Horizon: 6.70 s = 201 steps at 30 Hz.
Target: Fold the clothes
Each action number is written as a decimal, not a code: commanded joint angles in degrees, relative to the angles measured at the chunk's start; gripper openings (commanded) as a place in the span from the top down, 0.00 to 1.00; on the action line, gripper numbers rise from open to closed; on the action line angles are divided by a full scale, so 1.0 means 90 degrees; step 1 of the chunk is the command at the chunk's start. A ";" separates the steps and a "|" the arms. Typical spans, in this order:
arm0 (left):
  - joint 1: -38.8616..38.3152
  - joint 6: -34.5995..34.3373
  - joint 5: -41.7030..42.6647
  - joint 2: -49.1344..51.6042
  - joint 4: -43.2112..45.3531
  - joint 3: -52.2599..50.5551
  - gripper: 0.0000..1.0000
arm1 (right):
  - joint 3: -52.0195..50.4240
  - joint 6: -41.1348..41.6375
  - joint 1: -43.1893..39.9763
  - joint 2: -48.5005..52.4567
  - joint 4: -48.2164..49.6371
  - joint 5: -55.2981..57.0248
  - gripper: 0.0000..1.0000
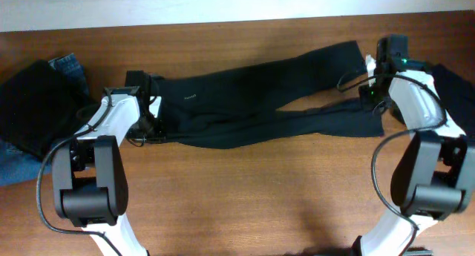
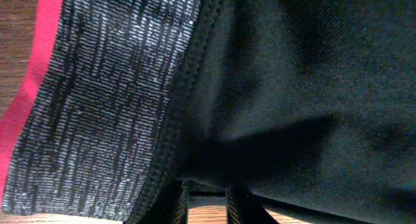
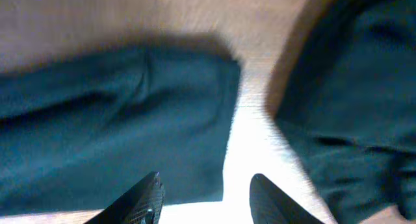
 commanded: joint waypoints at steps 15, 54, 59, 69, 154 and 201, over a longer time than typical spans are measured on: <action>0.0032 -0.0087 0.0143 0.0520 0.0321 -0.0240 0.80 | -0.0075 0.0758 -0.0935 0.0197 -0.0457 -0.2193 0.42; 0.0039 -0.0019 0.0141 0.0520 -0.1579 -0.0238 1.00 | -0.0049 0.1372 -0.1732 0.1265 -0.2555 -0.1693 0.96; 0.0114 -0.0019 0.0146 0.0520 -0.1715 -0.0240 0.99 | -0.0049 0.1469 -0.2074 0.1265 -0.2579 -0.1382 0.96; 0.0121 -0.0012 0.0522 0.0449 -0.1785 -0.0024 1.00 | -0.0049 0.1469 -0.2098 0.1265 -0.2545 -0.1452 0.96; 0.0185 0.0078 0.1146 -0.1615 0.0061 -0.1593 0.99 | 0.4231 0.0809 0.4573 0.3791 0.1212 -0.4432 0.96; 0.0187 0.0078 0.1265 -0.1627 0.0265 -0.1865 0.99 | 0.4520 0.2348 0.3347 0.4850 0.2727 -0.4048 0.01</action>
